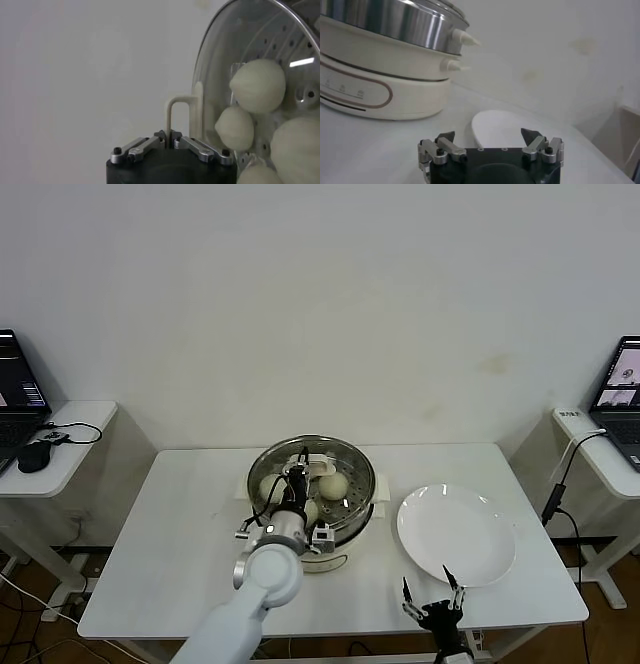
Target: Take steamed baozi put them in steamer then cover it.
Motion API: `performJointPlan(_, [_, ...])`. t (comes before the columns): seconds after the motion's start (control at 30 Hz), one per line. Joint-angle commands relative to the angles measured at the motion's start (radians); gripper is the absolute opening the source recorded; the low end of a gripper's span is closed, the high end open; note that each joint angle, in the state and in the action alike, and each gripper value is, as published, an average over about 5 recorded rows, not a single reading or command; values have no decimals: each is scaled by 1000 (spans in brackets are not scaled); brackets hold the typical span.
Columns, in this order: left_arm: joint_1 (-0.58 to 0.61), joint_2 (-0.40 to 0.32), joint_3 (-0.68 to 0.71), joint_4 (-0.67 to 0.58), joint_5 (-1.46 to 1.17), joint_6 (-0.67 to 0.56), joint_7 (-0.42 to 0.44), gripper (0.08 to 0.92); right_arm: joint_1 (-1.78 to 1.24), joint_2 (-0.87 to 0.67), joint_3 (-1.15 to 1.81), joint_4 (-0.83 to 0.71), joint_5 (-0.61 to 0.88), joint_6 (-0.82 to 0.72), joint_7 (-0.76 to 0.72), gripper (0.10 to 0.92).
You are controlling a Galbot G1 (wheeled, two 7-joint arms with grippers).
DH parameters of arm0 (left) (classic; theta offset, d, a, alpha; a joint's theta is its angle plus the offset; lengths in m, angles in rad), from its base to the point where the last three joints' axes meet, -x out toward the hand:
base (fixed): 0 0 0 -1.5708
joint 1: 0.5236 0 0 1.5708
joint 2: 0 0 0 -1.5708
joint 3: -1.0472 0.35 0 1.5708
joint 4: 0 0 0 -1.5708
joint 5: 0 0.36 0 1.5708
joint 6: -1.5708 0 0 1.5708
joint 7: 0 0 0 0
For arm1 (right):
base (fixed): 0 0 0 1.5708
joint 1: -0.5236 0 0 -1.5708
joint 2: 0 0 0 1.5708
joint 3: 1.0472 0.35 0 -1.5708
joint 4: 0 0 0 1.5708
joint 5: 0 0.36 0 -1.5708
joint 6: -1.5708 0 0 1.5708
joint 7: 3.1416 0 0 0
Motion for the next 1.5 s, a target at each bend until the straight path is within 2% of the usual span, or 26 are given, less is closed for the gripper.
performJointPlan(0.03, [2, -37, 1, 30, 29, -2, 1, 132, -1, 1, -5, -2, -4, 1, 0, 823])
performJointPlan(0.6, [22, -54, -15, 29, 37, -10, -10, 132, -4, -2, -13, -5, -9, 3, -2, 823])
performJointPlan(0.7, [33, -51, -17, 11, 35, -8, -9, 162, -5, -4, -13, -5, -9, 3, -3, 823])
performJointPlan(0.93, [92, -18, -31, -105, 18, -6, -11, 353, -7, -4, -17, -5, -13, 1, -4, 823])
performJointPlan(1.17, [258, 54, -66, -323, -71, -9, -46, 561, -16, -10, -16, -4, -13, 2, -3, 823])
performJointPlan(1.37, [498, 140, -234, -548, -383, -47, -187, 733, -27, -20, -11, 8, -2, 3, -3, 823])
performJointPlan(1.5, [670, 204, -456, -619, -830, -161, -329, 810, -44, -26, -6, 27, 0, 1, -3, 823])
